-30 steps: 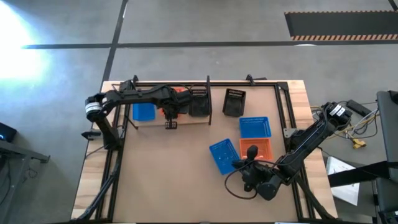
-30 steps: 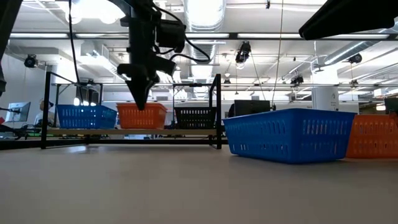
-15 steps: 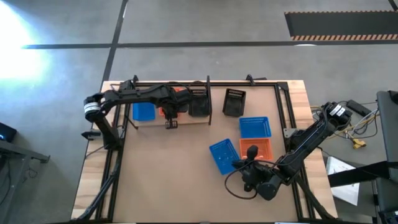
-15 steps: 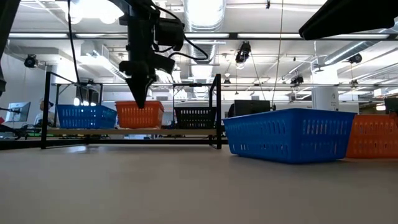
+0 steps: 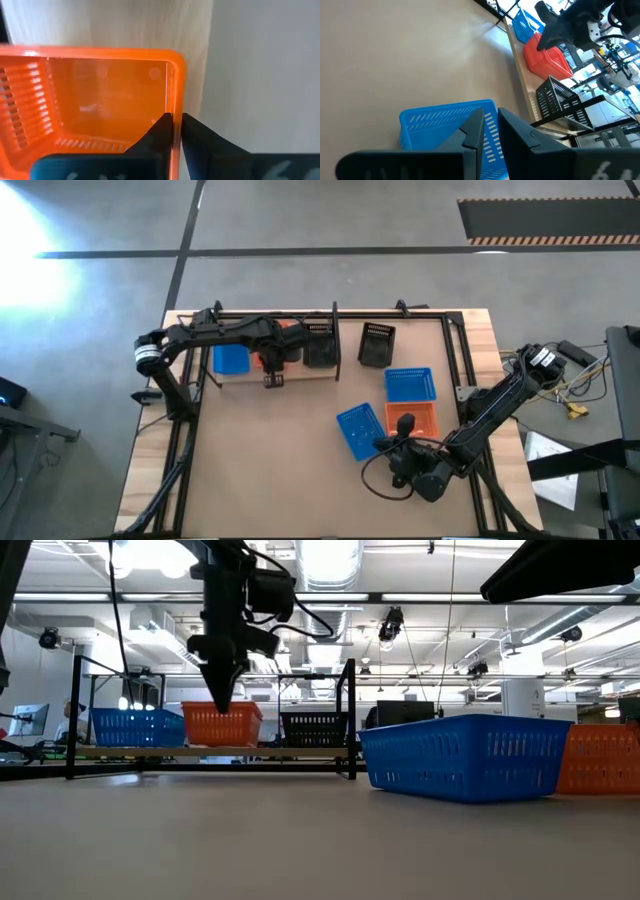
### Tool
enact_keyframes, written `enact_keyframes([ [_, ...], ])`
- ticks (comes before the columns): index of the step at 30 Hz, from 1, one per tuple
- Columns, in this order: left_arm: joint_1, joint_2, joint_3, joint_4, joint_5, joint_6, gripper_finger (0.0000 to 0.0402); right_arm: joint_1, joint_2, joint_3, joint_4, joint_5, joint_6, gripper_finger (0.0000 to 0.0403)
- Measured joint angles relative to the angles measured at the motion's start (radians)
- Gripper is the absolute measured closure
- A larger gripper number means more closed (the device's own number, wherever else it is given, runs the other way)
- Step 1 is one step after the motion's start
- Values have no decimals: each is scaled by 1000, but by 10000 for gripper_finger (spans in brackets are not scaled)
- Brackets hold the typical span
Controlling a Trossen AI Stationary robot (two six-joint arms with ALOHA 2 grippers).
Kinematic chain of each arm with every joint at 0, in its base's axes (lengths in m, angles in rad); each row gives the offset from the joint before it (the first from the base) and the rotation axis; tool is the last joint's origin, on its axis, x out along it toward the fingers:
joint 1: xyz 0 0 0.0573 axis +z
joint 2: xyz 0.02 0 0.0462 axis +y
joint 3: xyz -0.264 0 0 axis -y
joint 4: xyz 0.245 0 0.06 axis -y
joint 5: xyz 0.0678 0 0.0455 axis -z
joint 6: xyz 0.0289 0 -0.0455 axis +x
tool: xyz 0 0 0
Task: Stack baskets on shelf by color
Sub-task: Stack the top orange basket on top of the other orange basket on the shelf, then adjust the black basket on the shelf
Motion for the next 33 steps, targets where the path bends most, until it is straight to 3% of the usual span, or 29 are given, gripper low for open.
enact_keyframes([
  [12, -4, -68, 33, -54, -1, -24, 241, 0, -1, -14, -19, -1, 4, 355],
  [19, -51, -143, 80, 12, -61, -242, 224, -106, -96, -25, -320, -16, 225, 355],
  [22, -130, -178, 43, 133, -137, -279, 224, -189, -154, -66, -372, -17, 262, 355],
  [27, -251, -179, -84, 469, -188, -194, 224, -291, -218, -122, -335, -18, 276, 355],
  [29, -268, -169, -136, 627, -189, -183, 224, -297, -231, -139, -286, -19, 294, 355],
  [33, -250, -122, -199, 768, -180, -134, 224, -289, -228, -178, -162, -56, 272, 355],
])
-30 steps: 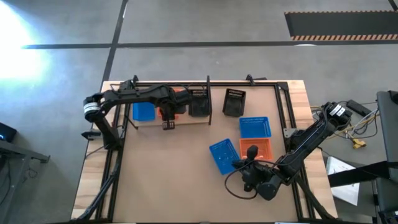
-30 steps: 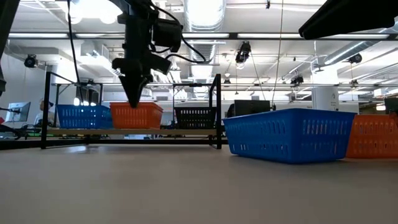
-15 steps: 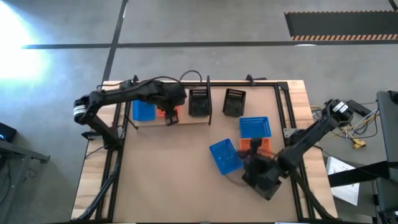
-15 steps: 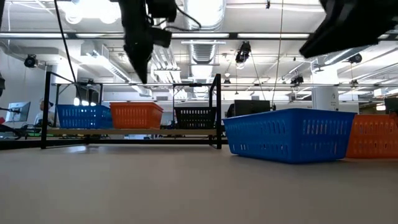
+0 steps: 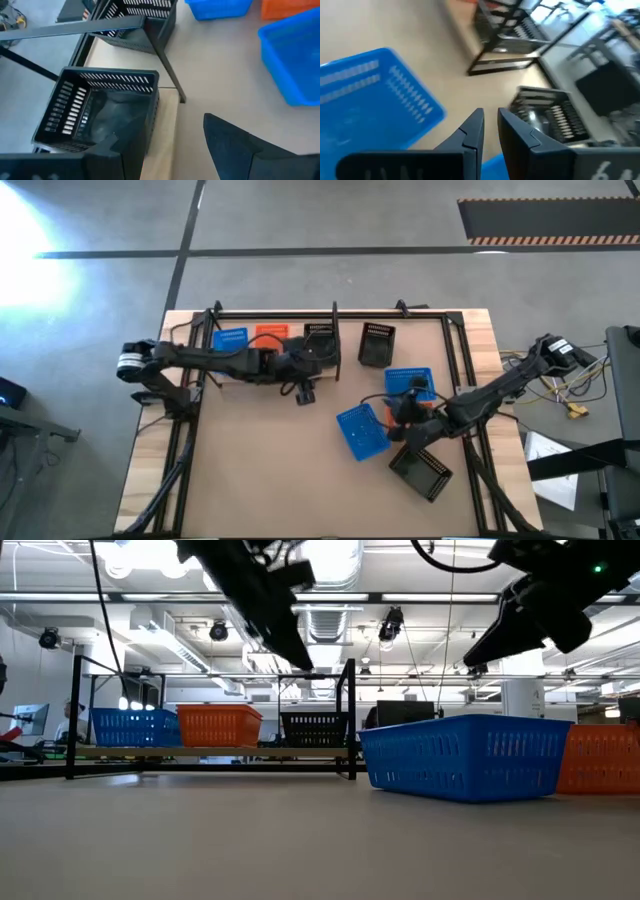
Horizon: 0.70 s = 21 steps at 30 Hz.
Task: Stack baskets on shelf by color
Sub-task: Adjust the black basket on the shelf
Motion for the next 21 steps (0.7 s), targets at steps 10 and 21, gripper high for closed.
enact_keyframes([
  [10, 116, 132, 8, 27, 20, 51, 224, 3, 45, -37, 90, -76, -21, 355],
  [21, 144, 161, 8, 29, 82, 71, 307, 3, 46, -37, 90, -84, -17, 355],
])
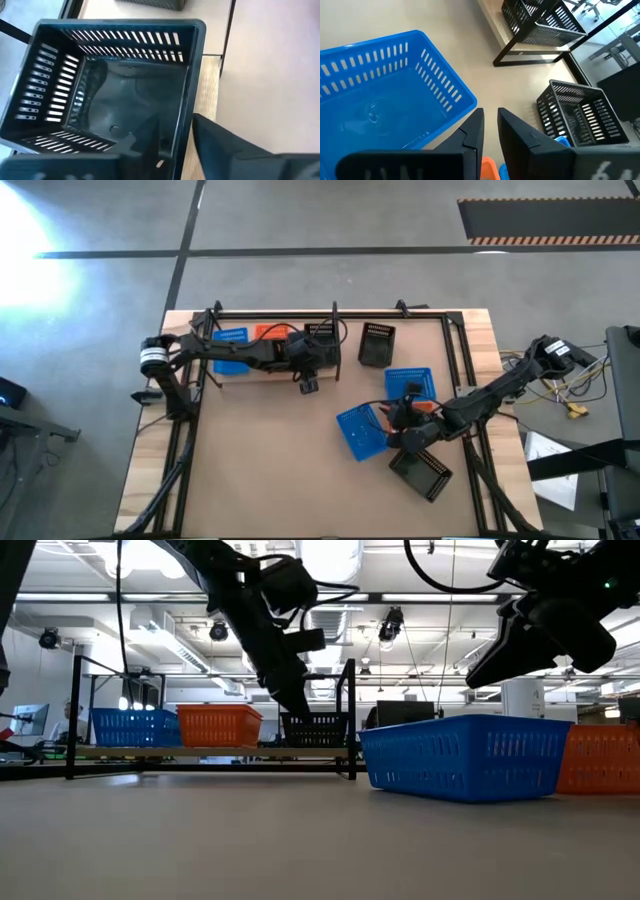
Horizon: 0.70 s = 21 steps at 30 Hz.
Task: Stack baskets on shelf by color
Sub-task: Adjust the black basket on the shelf
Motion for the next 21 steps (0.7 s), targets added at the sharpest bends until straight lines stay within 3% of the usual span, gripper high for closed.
enact_keyframes([
  [8, 0, 0, 2, -4, 1, 0, 395, 0, 0, -1, 0, 0, 0, 355],
  [21, 0, -2, 16, -85, 1, 78, 392, 0, 0, -1, 0, 0, 0, 355],
])
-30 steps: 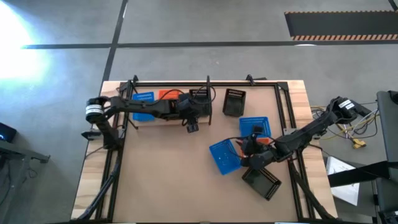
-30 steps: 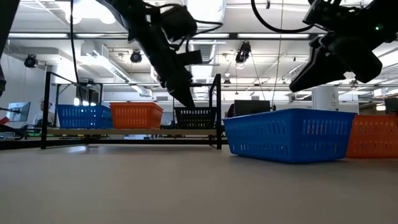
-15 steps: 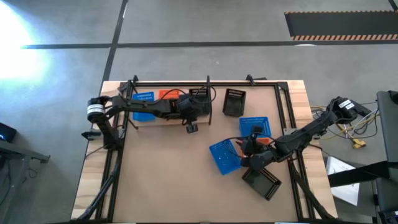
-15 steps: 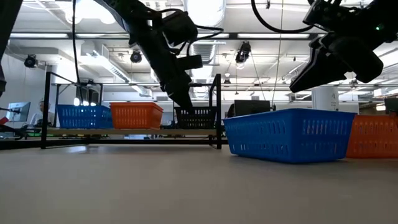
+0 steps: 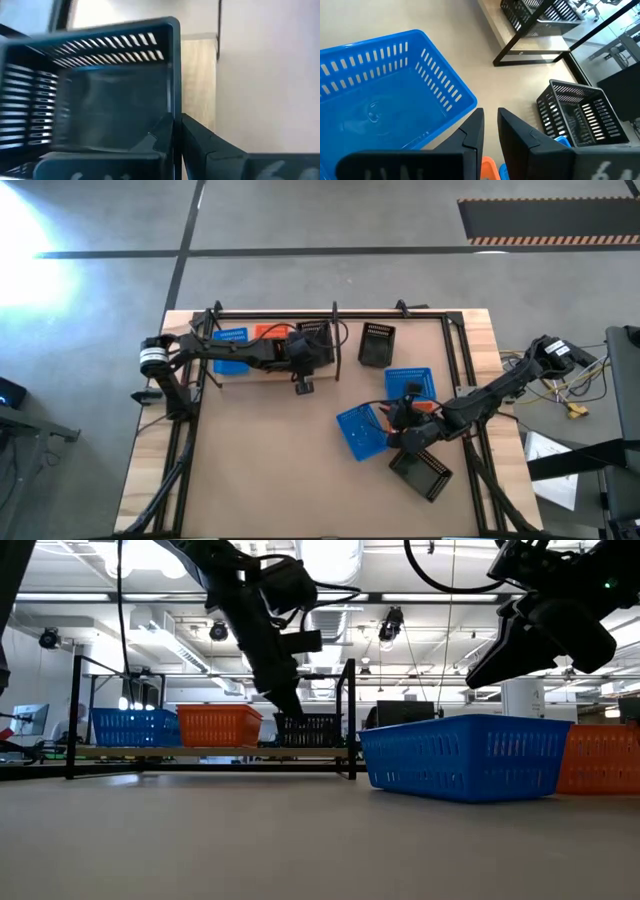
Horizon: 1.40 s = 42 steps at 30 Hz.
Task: Stack baskets on shelf by color
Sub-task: Adjust the black basket on the shelf, then stack the bottom blue basket on top of the other blue basket on the shelf
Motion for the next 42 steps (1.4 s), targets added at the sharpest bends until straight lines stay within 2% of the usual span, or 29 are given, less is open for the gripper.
enact_keyframes([
  [6, 0, -2, 0, -53, -1, 8, 391, 0, 0, -1, 0, 0, 0, 355],
  [25, 0, -28, 3, -57, 0, 113, 385, 0, 0, -4, 0, 0, 8, 355],
  [30, 0, -28, -1, -56, 0, 106, 357, 0, 0, -4, 0, 0, 8, 355],
  [37, 0, -39, 15, -59, 0, 95, 292, 0, 0, -4, 0, 0, 7, 355],
  [42, -23, -89, 59, -100, 0, -8, 262, 0, 0, -4, 0, 0, 3, 355],
])
